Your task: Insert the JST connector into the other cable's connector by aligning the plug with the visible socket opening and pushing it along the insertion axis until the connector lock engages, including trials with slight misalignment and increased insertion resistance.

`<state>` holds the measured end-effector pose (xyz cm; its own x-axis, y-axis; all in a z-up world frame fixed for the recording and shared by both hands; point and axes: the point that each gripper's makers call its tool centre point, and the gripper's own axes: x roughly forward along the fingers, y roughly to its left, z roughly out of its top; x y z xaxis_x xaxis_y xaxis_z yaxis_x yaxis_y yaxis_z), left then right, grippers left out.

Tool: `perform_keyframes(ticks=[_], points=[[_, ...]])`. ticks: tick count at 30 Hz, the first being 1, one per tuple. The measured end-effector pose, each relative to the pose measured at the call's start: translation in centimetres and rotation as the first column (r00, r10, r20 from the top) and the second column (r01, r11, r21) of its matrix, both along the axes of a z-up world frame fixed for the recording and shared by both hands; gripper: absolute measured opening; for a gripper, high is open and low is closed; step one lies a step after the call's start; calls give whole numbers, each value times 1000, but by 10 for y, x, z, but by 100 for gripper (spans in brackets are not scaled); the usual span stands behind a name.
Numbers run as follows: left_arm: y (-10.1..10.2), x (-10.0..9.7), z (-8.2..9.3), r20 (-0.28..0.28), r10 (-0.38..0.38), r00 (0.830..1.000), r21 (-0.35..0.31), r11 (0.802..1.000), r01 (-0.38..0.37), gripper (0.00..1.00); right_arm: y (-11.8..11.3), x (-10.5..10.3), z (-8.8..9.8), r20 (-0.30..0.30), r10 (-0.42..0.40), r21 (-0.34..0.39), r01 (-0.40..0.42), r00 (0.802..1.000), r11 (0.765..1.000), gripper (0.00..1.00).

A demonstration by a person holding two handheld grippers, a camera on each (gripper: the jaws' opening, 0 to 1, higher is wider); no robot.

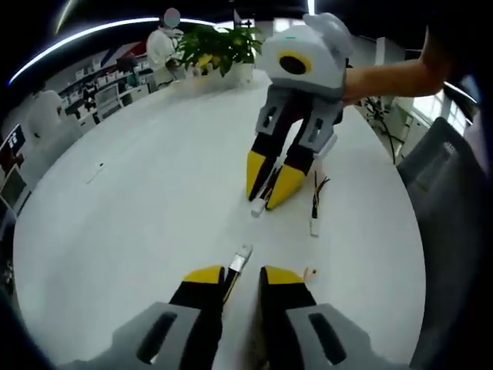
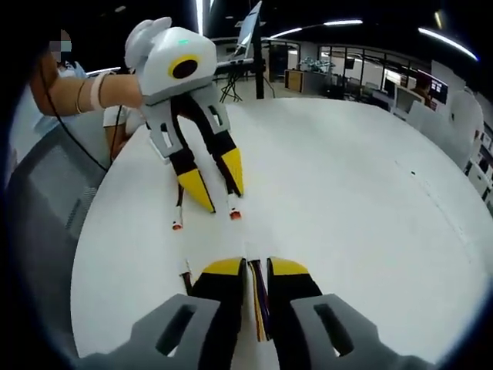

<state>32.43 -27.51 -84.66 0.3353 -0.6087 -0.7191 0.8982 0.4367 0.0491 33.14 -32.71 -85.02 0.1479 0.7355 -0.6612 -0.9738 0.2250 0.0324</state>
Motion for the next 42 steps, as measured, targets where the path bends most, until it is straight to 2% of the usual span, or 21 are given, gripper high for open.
perform_keyframes(ticks=[8,29,34,42], points=[[0,3,0,-2,-6,1000,-11,1000,6,12,2,2,-1,21,14,2,-14,1000,1000,5],[-5,3,-1,13,-68,998,-18,998,68,1,3,4,-1,30,42,15,-43,999,999,5],[-6,4,-1,7,-64,998,-21,998,64,0,3,5,0,17,29,24,-29,999,999,4],[-3,9,-1,-1,-35,999,-33,999,35,0,2,5,-1,28,42,17,-43,999,999,4]])
